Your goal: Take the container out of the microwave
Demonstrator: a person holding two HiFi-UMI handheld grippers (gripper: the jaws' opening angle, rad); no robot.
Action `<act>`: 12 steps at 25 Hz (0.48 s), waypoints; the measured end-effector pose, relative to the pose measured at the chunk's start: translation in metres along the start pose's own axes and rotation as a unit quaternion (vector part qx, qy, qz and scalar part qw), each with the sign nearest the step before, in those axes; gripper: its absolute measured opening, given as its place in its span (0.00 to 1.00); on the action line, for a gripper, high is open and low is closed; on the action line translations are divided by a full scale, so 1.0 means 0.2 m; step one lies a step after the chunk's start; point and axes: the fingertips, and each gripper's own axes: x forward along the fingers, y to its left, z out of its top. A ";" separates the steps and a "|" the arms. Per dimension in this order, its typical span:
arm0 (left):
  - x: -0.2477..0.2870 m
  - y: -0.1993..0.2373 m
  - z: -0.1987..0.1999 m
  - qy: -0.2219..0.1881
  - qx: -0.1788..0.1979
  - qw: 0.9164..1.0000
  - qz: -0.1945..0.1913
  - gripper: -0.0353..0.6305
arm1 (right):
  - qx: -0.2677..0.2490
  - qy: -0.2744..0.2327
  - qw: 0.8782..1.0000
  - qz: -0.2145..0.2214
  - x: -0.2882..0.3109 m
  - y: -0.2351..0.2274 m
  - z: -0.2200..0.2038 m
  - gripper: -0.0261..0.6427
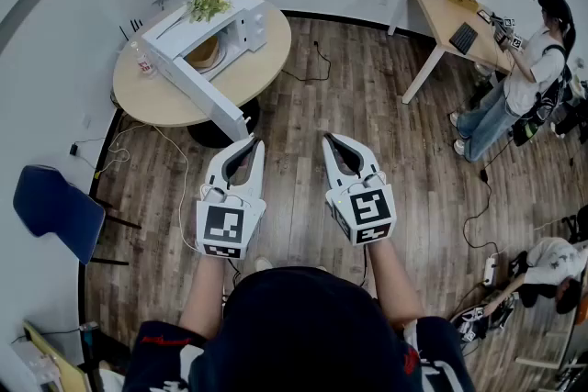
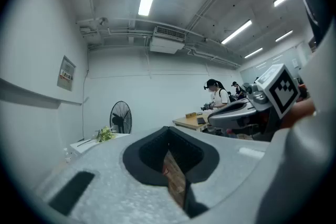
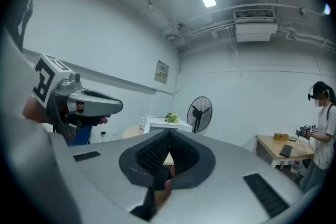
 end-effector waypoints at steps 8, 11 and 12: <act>0.02 -0.04 -0.03 0.007 -0.012 1.000 -0.004 0.07 | 0.010 -0.008 1.000 -0.001 -0.03 -0.03 -0.01 0.05; 0.04 -0.12 -0.05 0.012 -0.021 1.000 -0.007 0.07 | 0.003 -0.001 1.000 -0.003 -0.08 -0.07 -0.05 0.05; 0.05 -0.15 -0.05 0.014 -0.024 1.000 -0.008 0.07 | 0.001 0.001 1.000 -0.003 -0.10 -0.09 -0.06 0.05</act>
